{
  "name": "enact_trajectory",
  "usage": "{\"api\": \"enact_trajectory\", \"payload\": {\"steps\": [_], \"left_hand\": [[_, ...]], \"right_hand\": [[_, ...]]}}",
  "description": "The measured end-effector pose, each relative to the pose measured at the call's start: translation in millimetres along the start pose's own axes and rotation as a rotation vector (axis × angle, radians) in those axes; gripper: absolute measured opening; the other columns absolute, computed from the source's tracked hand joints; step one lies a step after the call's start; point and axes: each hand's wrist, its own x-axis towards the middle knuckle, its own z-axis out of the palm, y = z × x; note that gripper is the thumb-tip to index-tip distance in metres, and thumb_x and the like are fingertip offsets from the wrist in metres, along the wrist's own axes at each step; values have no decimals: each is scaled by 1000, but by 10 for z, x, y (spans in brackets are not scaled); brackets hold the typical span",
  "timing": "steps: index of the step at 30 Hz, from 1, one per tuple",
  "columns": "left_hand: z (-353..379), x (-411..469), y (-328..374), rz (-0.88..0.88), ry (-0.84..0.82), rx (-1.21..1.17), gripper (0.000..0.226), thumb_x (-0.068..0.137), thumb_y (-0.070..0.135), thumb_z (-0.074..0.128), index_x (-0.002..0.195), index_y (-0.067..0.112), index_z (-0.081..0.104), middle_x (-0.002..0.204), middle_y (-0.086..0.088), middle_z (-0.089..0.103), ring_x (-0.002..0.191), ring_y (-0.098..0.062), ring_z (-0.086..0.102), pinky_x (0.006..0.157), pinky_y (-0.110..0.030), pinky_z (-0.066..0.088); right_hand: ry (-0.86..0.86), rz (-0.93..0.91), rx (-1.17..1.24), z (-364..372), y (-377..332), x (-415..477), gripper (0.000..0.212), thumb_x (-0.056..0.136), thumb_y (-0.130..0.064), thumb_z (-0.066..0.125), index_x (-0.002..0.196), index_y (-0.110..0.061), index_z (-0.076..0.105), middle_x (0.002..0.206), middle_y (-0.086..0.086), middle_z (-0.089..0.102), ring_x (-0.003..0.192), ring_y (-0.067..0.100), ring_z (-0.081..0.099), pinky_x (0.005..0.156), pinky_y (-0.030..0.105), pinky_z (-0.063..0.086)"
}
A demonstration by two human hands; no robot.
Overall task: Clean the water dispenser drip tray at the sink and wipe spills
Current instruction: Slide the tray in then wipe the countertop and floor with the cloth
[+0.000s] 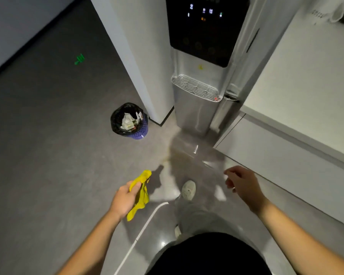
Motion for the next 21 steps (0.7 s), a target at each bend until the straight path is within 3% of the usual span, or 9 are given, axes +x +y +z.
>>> {"api": "enact_trajectory", "payload": {"steps": [2, 5, 7, 9, 11, 13, 14, 17, 21], "left_hand": [[-82, 235, 33, 0, -11, -34, 26, 106, 28, 58, 89, 17, 74, 84, -9, 78, 84, -30, 73, 88, -44, 55], [-222, 594, 149, -1, -10, -29, 31, 95, 46, 55, 82, 24, 72, 74, -3, 76, 73, -21, 71, 83, -40, 57], [-334, 837, 275, -21, -21, 3, 41, 88, 60, 54, 83, 24, 72, 77, -4, 77, 79, -27, 74, 83, -44, 58], [-432, 1102, 468, -52, -73, 21, 55, 84, 74, 51, 86, 25, 75, 78, -8, 77, 76, -33, 75, 69, -44, 61], [-519, 1372, 659, -80, -127, 51, 66, 83, 87, 48, 83, 27, 76, 71, -3, 77, 64, -25, 74, 54, -32, 55], [-605, 1646, 768, -59, -136, 137, 56, 84, 86, 49, 88, 37, 76, 77, 10, 77, 72, -7, 73, 65, -31, 57], [-633, 1785, 798, -48, -160, 164, 50, 86, 81, 52, 91, 37, 75, 83, 11, 77, 80, -7, 73, 73, -33, 59], [-690, 2251, 838, -21, -276, 226, 50, 90, 73, 54, 98, 28, 75, 95, 3, 77, 93, -20, 73, 81, -34, 58], [-653, 3046, 676, 72, -386, 377, 50, 101, 55, 54, 122, 13, 71, 120, -13, 73, 115, -34, 66, 98, -45, 52]], "right_hand": [[-46, 11, -35, 227, -94, 328, 22, 98, -8, 56, 88, -16, 74, 68, 8, 74, 61, 19, 67, 55, 29, 50], [-122, 23, -121, 593, -238, 814, 21, 100, -8, 56, 90, -16, 73, 71, 8, 74, 65, 21, 71, 61, 33, 56], [-164, 51, -168, 801, -347, 1097, 18, 100, -8, 58, 92, -14, 73, 75, 9, 75, 69, 23, 73, 68, 35, 60], [-209, 105, -176, 972, -471, 1348, 17, 101, -10, 58, 93, -13, 72, 79, 11, 74, 72, 24, 73, 70, 35, 61], [-214, 156, -182, 1120, -592, 1544, 16, 101, -12, 59, 92, -13, 72, 81, 12, 74, 74, 25, 72, 74, 39, 60], [-168, 202, -151, 1258, -657, 1662, 16, 100, -10, 60, 87, -14, 70, 80, 14, 73, 71, 25, 71, 72, 40, 60], [-134, 227, -135, 1330, -666, 1699, 18, 99, -9, 62, 85, -16, 69, 78, 14, 73, 68, 24, 71, 68, 39, 60], [-64, 294, -141, 1594, -621, 1761, 19, 98, -12, 63, 81, -20, 70, 71, 5, 74, 61, 18, 71, 57, 27, 56], [1, 413, -127, 2079, -385, 1743, 20, 94, -19, 61, 77, -25, 71, 62, -1, 75, 59, 17, 72, 68, 35, 60]]}}
